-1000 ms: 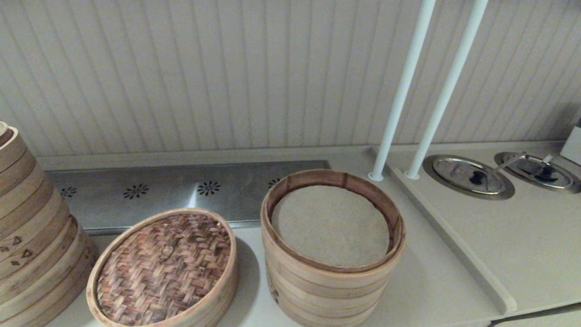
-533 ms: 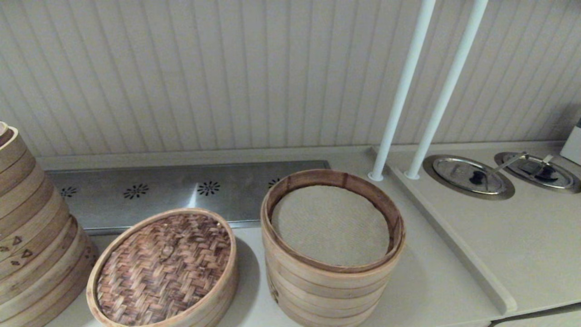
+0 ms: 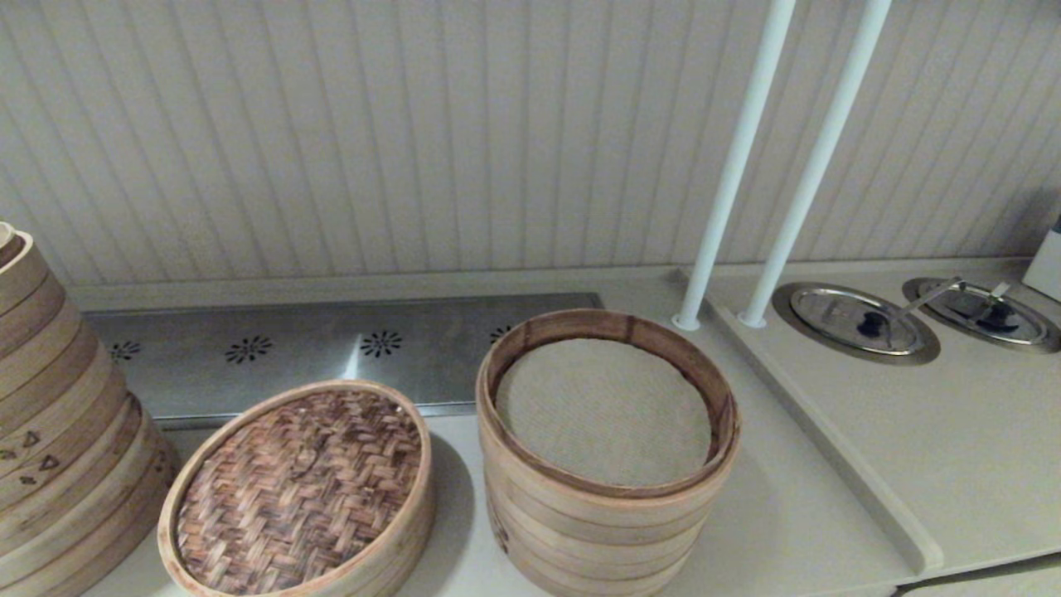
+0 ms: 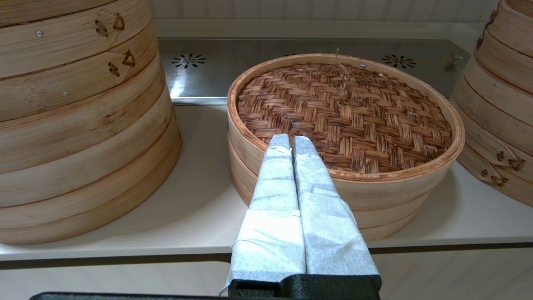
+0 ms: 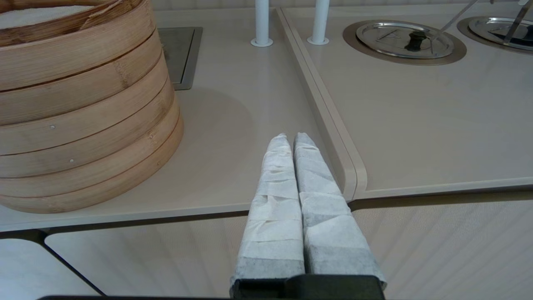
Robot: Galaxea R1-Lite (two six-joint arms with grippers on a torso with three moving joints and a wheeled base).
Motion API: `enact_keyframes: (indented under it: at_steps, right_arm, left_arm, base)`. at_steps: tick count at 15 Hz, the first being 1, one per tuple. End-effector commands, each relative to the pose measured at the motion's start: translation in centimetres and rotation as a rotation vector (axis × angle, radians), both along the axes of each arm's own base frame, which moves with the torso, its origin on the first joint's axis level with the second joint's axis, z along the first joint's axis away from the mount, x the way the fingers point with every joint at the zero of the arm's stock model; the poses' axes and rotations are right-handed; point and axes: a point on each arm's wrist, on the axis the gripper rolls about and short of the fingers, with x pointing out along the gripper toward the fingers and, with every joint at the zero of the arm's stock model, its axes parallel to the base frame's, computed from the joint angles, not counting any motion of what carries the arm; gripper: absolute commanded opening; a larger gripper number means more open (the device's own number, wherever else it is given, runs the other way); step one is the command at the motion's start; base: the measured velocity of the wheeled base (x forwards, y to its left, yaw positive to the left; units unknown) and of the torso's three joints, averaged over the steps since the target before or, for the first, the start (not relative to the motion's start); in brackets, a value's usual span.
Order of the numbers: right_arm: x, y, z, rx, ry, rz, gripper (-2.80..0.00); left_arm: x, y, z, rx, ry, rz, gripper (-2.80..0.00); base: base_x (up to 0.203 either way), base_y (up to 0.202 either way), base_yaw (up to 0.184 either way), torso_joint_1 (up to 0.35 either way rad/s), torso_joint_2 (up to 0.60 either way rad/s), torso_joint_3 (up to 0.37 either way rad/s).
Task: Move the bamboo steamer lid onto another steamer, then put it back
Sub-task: Pick up the steamer
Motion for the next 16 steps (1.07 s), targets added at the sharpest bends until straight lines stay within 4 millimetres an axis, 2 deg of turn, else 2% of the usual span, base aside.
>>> enact_keyframes:
  at_steps: [1,16]
  right_arm:
    - [0.03,0.0,-0.13,0.001,0.004,0.0,-2.8]
    - [0.04,0.0,-0.12,0.0,0.004,0.001,-2.8]
  left_arm:
    - [0.01,0.0,0.0,-0.001,0.001,0.001,-2.8]
    - [0.0,0.0,0.0,0.007,0.004,0.001,-2.8]
  base:
    - [0.0,0.0,0.0,0.0,0.0,0.0]
    - [0.0,0.0,0.0,0.0,0.0,0.0]
